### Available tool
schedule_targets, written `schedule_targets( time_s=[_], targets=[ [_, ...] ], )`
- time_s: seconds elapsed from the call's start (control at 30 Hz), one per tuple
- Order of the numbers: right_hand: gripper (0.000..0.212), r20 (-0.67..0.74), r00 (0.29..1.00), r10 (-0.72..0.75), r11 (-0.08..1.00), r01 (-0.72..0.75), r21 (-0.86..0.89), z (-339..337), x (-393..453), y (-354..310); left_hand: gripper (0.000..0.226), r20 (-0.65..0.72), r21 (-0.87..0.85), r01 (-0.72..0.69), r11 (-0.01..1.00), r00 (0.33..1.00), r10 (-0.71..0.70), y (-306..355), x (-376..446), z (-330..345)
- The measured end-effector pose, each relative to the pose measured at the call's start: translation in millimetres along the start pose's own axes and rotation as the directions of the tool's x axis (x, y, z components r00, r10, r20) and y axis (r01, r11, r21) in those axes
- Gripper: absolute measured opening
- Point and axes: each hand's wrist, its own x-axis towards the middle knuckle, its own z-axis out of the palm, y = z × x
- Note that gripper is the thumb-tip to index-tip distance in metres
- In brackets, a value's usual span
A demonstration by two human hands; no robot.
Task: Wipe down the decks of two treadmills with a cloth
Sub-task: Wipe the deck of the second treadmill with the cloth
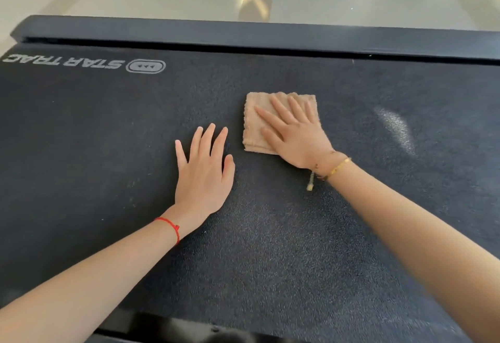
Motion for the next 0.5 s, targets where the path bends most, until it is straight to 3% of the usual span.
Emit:
schedule_targets(
  time_s=[0.17, 0.27, 0.37, 0.5],
  targets=[
    [0.055, 0.02, 0.962, 0.273, 0.962, -0.273, -0.008, -10.6, 42.2, 59.4, 0.06, 0.01, 0.047, 0.015, 0.999, 1.0, -0.016, 1.3, 0.3, 1.1],
    [0.059, 0.057, 0.94, 0.335, 0.941, -0.337, 0.02, -16.4, 91.4, 68.2, 0.061, 0.013, 0.058, 0.021, 0.998, 1.0, -0.021, 3.1, 1.0, 1.0],
    [0.061, 0.063, 0.955, 0.29, 0.956, -0.292, 0.02, -15.0, 133.1, 42.7, 0.061, 0.011, 0.059, 0.026, 0.998, 1.0, -0.026, 2.4, 2.0, 0.2],
    [0.058, 0.077, 0.996, 0.053, 0.998, -0.054, 0.011, -3.7, 143.2, -25.4, 0.061, 0.003, 0.043, 0.025, 0.999, 1.0, -0.025, 1.8, 2.6, -0.9]
  ],
)
